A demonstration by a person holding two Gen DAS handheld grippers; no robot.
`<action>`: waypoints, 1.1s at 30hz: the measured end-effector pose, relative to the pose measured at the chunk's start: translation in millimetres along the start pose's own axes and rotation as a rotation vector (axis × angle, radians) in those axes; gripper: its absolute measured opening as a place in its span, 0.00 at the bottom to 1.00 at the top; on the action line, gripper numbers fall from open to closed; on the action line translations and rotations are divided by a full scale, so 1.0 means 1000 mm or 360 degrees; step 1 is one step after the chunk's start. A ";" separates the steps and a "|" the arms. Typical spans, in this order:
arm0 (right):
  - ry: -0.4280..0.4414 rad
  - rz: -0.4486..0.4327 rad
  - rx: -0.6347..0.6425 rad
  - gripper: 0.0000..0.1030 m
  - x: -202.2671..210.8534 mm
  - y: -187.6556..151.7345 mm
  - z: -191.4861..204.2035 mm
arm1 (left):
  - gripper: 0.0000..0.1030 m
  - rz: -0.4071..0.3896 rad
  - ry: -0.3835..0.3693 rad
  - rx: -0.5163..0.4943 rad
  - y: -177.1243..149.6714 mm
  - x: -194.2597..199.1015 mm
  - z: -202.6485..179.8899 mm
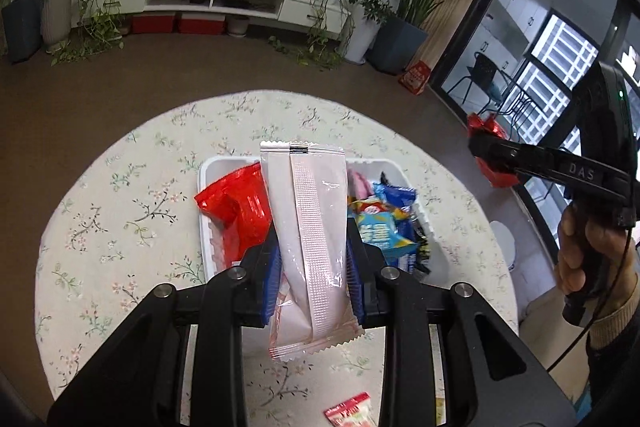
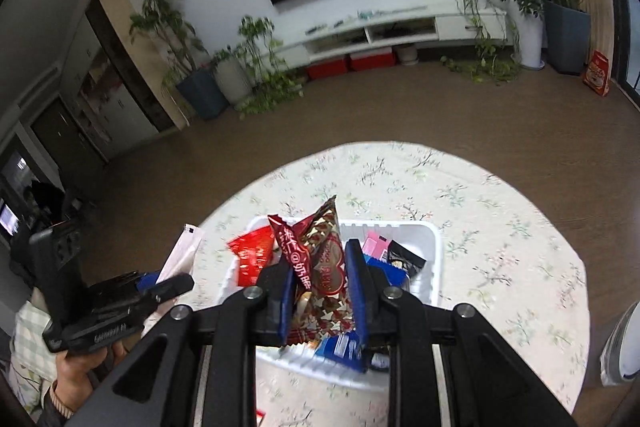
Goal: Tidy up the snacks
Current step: 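Lower the pink packet and red-brown snack into the white tray and release both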
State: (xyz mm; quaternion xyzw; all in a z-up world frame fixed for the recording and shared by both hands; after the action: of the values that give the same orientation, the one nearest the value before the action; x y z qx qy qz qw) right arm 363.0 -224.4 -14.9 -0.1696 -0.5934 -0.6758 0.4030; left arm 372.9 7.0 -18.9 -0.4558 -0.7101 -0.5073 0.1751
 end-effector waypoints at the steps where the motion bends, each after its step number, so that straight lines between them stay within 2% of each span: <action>1: -0.0008 0.0034 0.0006 0.25 -0.013 0.000 0.001 | 0.25 0.0012 0.0009 0.0000 -0.001 -0.008 0.002; 9: -0.0107 0.0166 0.0052 0.25 -0.076 -0.007 -0.011 | 0.25 0.0060 0.0072 -0.0044 -0.010 -0.060 0.013; 19: -0.0256 0.0280 0.0201 0.25 -0.118 -0.016 -0.008 | 0.25 0.0089 0.0135 -0.0119 -0.024 -0.097 0.015; 23: -0.0302 0.0306 0.0253 0.25 -0.126 -0.025 -0.006 | 0.25 0.0091 0.0157 -0.0140 -0.030 -0.105 0.013; 33: -0.0300 0.0313 0.0290 0.28 -0.128 -0.029 -0.003 | 0.26 0.0084 0.0190 -0.0165 -0.028 -0.116 0.008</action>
State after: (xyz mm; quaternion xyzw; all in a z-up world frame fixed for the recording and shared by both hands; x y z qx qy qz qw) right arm 420.6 -184.2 -125.5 -0.2522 -0.6680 -0.5575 0.4235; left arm 411.8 -42.1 -120.8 -0.4517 -0.6591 -0.5648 0.2065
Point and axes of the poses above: each gripper's, at about its wrist camera, not at the fingertips, and x roughly against the way its jaws point, z to its left, y to its top, the point moved 4 cm from there along -x, roughly the way its jaws point, and after that the axes turned 8 degrees about x, right-handed, at the moved point
